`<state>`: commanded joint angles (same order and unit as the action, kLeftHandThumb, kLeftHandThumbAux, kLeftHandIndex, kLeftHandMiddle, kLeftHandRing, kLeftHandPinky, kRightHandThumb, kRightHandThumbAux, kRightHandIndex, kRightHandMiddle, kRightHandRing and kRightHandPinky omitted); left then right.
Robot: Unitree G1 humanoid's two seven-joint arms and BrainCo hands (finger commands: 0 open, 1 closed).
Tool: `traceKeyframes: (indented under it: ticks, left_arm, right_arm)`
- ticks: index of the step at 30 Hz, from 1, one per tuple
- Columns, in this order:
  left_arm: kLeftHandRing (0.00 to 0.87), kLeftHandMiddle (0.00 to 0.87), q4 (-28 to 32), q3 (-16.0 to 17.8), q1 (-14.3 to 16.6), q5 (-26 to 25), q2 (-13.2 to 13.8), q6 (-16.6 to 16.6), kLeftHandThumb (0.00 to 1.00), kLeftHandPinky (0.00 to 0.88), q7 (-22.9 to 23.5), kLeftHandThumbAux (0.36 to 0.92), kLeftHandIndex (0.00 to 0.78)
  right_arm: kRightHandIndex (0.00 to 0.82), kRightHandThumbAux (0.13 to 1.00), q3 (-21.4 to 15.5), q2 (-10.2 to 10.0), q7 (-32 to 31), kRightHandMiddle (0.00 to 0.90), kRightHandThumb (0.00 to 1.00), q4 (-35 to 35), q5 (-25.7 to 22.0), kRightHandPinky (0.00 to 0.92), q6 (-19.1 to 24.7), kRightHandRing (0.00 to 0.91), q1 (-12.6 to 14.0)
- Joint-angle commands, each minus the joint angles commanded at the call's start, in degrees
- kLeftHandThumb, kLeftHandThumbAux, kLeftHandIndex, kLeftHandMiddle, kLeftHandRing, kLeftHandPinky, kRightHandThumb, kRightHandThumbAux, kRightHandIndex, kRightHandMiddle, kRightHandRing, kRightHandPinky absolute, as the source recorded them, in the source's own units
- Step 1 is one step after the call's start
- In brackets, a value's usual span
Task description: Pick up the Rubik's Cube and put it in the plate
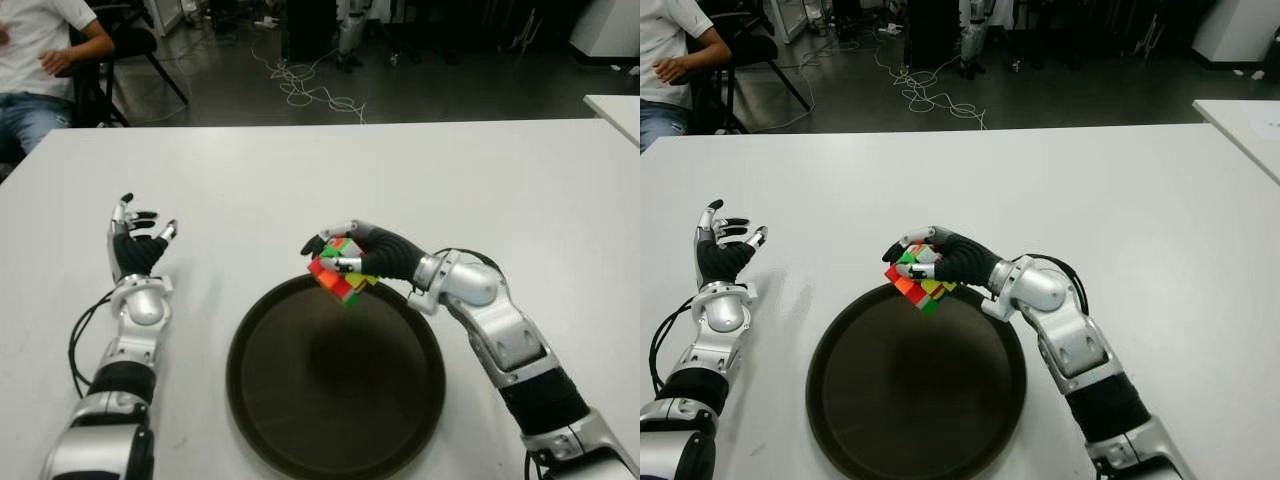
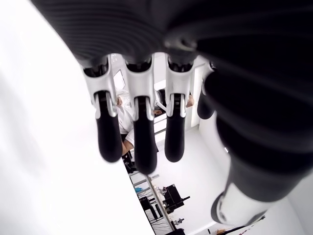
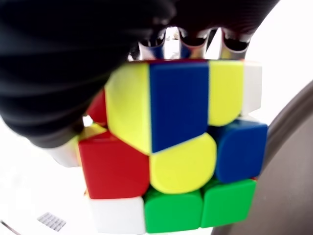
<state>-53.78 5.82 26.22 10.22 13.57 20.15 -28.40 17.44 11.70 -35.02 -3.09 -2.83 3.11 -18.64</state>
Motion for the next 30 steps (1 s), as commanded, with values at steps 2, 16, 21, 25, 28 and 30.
traceKeyframes:
  ticks: [2, 16, 21, 25, 28, 30]
  left_arm:
    - [0.602, 0.501, -0.06, 0.02, 0.02, -0.01, 0.0, 0.01, 0.331, 0.648, -0.01, 0.812, 0.128]
    - [0.656, 0.562, 0.22, 0.25, -0.07, -0.35, -0.16, -0.24, 0.322, 0.687, 0.08, 0.811, 0.119]
    - [0.588, 0.486, 0.54, 0.3, -0.2, -0.46, -0.24, -0.29, 0.314, 0.629, 0.17, 0.801, 0.119]
    - [0.65, 0.558, 0.82, 0.36, -0.36, -0.69, -0.27, -0.23, 0.31, 0.698, 0.57, 0.798, 0.119]
    - [0.698, 0.615, 0.82, 0.35, -0.37, -0.73, -0.26, -0.19, 0.328, 0.735, 0.62, 0.8, 0.122]
    - [0.684, 0.601, 0.84, 0.31, -0.38, -0.67, -0.25, -0.18, 0.336, 0.715, 0.57, 0.802, 0.122]
  right_arm:
    - [0.435, 0.729, -0.03, -0.09, -0.18, 0.775, 0.682, -0.16, -0.14, 0.774, -0.42, 0.789, 0.14]
    - [0.435, 0.732, 0.02, -0.32, -2.31, 0.779, 0.682, -0.81, -0.85, 0.766, -0.53, 0.785, 0.24]
    - [0.435, 0.733, 0.03, -0.41, -3.34, 0.783, 0.682, -1.64, -1.1, 0.766, -0.73, 0.788, -0.05]
    - [0.435, 0.732, -0.21, -0.63, -4.44, 0.785, 0.682, -2.38, -2.1, 0.771, 0.01, 0.79, -0.24]
    - [0.436, 0.732, -0.32, -0.68, -5.17, 0.784, 0.682, -2.68, -2.67, 0.77, 0.51, 0.79, -0.39]
    - [0.436, 0.732, -0.35, -0.71, -5.56, 0.782, 0.682, -2.96, -2.89, 0.768, 0.58, 0.789, -0.51]
